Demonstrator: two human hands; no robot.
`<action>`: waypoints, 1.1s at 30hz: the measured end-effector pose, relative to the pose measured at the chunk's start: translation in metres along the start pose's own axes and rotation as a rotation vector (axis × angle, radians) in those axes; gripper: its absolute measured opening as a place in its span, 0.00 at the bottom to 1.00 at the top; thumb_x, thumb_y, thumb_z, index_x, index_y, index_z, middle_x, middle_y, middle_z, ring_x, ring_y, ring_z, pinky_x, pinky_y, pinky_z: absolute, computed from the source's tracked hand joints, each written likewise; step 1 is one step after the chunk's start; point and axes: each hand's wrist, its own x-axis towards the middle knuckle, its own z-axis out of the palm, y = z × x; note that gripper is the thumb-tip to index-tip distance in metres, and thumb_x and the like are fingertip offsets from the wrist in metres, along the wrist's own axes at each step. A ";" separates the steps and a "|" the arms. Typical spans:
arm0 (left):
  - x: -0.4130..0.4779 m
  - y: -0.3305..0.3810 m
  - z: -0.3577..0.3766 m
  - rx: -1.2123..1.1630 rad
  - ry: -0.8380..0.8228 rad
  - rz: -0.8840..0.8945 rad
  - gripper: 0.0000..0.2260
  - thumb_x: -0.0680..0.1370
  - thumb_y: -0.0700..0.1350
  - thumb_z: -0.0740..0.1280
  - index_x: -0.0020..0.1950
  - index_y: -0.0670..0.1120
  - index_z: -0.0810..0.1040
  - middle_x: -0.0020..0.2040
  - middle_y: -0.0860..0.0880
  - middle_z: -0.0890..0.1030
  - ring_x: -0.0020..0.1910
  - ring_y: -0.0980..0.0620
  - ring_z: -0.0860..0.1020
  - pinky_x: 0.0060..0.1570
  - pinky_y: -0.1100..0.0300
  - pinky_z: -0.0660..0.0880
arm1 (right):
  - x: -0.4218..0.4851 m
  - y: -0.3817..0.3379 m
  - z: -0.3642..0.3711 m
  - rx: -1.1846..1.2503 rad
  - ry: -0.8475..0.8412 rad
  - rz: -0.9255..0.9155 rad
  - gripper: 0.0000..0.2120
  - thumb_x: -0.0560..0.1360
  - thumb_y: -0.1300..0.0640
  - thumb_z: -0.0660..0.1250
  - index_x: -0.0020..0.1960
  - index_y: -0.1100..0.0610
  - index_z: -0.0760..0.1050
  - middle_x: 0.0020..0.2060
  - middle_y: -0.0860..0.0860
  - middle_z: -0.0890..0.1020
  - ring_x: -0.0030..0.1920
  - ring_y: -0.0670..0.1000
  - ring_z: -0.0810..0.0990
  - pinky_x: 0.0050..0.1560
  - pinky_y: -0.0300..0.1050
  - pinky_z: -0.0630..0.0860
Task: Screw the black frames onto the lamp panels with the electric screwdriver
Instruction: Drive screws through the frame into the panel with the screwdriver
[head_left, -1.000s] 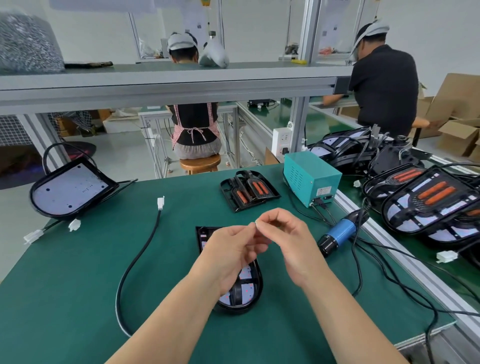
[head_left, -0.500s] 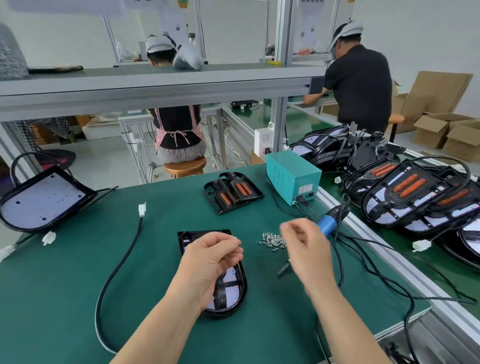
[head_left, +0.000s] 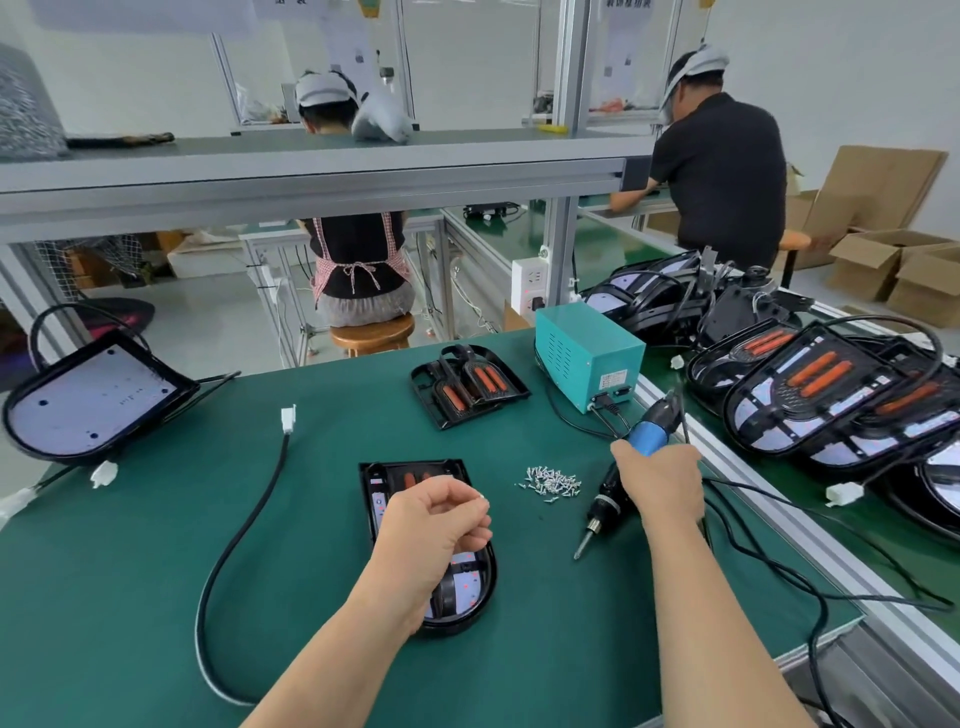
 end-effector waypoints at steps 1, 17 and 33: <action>-0.001 -0.001 -0.002 0.011 -0.005 0.002 0.04 0.77 0.33 0.70 0.42 0.38 0.81 0.37 0.43 0.83 0.34 0.51 0.81 0.37 0.64 0.78 | 0.000 0.004 0.000 0.125 -0.026 0.016 0.22 0.72 0.46 0.72 0.52 0.61 0.67 0.40 0.54 0.75 0.40 0.58 0.75 0.41 0.49 0.70; -0.004 0.004 -0.002 0.116 -0.120 0.060 0.02 0.77 0.36 0.71 0.44 0.38 0.83 0.39 0.42 0.84 0.36 0.53 0.82 0.40 0.64 0.79 | -0.064 -0.051 -0.015 1.447 -0.568 -0.073 0.07 0.76 0.53 0.71 0.46 0.53 0.73 0.33 0.49 0.77 0.32 0.46 0.73 0.30 0.36 0.67; -0.008 0.002 -0.015 0.105 -0.100 0.074 0.07 0.76 0.36 0.72 0.40 0.45 0.84 0.43 0.38 0.85 0.38 0.50 0.84 0.43 0.61 0.79 | -0.109 -0.082 -0.012 1.397 -0.165 -0.274 0.09 0.74 0.55 0.72 0.49 0.53 0.73 0.31 0.50 0.75 0.29 0.49 0.75 0.34 0.39 0.76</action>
